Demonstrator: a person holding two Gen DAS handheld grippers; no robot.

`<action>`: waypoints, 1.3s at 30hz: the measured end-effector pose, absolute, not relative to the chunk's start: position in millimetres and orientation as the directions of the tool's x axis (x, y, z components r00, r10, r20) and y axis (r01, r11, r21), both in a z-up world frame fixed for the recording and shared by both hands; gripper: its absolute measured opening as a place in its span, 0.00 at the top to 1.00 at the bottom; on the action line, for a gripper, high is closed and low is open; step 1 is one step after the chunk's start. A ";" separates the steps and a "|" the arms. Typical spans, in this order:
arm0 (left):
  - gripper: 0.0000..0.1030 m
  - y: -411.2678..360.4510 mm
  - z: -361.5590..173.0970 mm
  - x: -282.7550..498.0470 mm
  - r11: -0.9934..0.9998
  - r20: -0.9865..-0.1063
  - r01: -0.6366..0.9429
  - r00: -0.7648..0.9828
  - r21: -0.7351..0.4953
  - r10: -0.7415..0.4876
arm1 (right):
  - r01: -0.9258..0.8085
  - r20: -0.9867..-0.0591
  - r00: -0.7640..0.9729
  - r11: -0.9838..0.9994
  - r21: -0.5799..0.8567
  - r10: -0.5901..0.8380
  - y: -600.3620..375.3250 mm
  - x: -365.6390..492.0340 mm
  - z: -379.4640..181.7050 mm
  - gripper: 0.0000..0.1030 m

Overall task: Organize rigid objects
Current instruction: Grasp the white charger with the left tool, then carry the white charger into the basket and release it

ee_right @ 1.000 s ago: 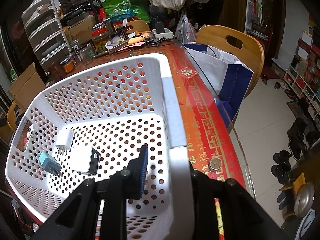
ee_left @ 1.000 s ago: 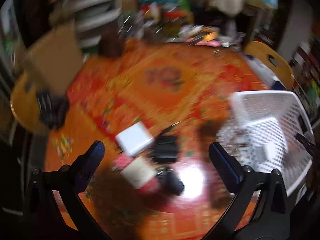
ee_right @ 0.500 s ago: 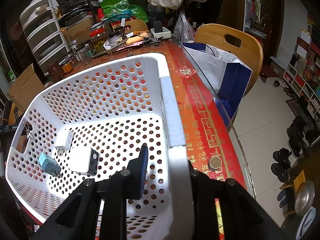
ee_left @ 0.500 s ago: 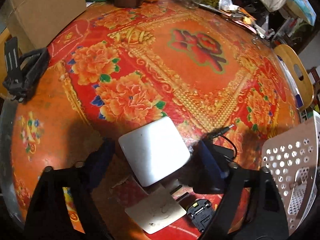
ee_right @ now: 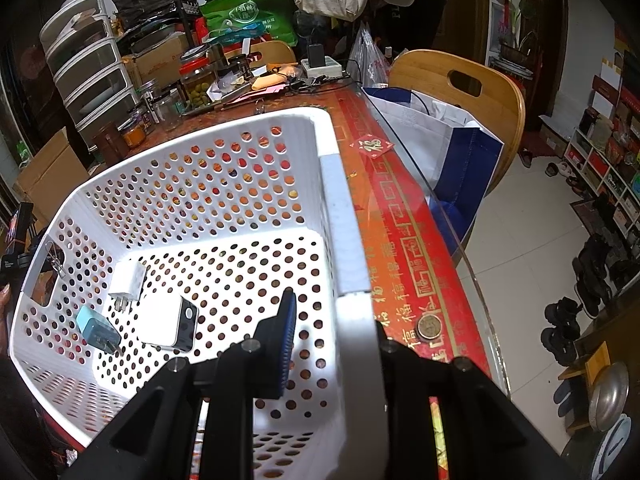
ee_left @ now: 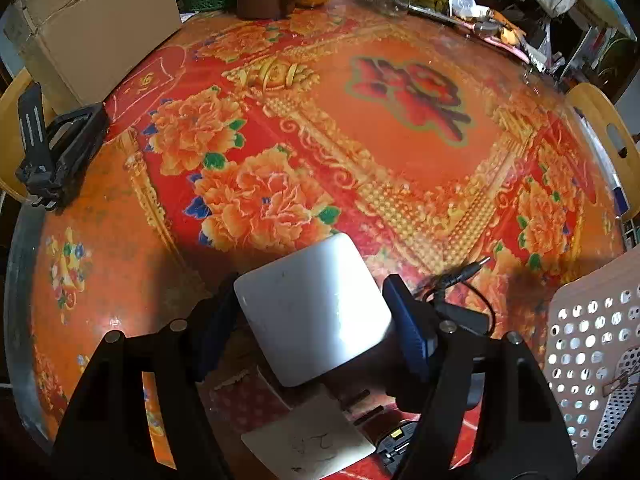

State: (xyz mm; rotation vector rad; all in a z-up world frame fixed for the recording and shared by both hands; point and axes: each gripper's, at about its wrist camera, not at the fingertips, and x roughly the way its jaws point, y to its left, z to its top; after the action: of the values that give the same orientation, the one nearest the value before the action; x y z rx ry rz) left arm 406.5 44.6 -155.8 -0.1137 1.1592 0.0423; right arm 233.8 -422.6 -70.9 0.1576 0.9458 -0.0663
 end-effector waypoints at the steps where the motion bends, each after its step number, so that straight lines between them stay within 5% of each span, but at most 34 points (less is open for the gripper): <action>1: 0.33 45.3 -152.4 405.5 0.994 -0.910 -0.092 0.414 -0.065 -0.022 | 0.125 -0.811 0.585 0.986 0.106 0.013 -422.7 233.8 -70.9 0.78; 20: 0.33 53.1 -65.0 379.6 0.995 -0.826 -0.076 0.563 -0.061 -0.007 | 0.118 -0.810 0.586 0.987 0.109 0.020 -421.8 234.7 -67.6 0.78; 39: 0.33 -37.2 17.5 347.1 0.997 -0.751 0.081 0.657 -0.007 -0.058 | 0.118 -0.809 0.587 0.987 0.110 0.020 -421.2 234.8 -68.1 0.78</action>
State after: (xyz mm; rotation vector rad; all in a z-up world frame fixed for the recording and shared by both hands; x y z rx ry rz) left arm 347.1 -37.2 17.5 0.0280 0.8498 -0.0788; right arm 234.8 -421.2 -68.1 0.1576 0.9424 -0.0572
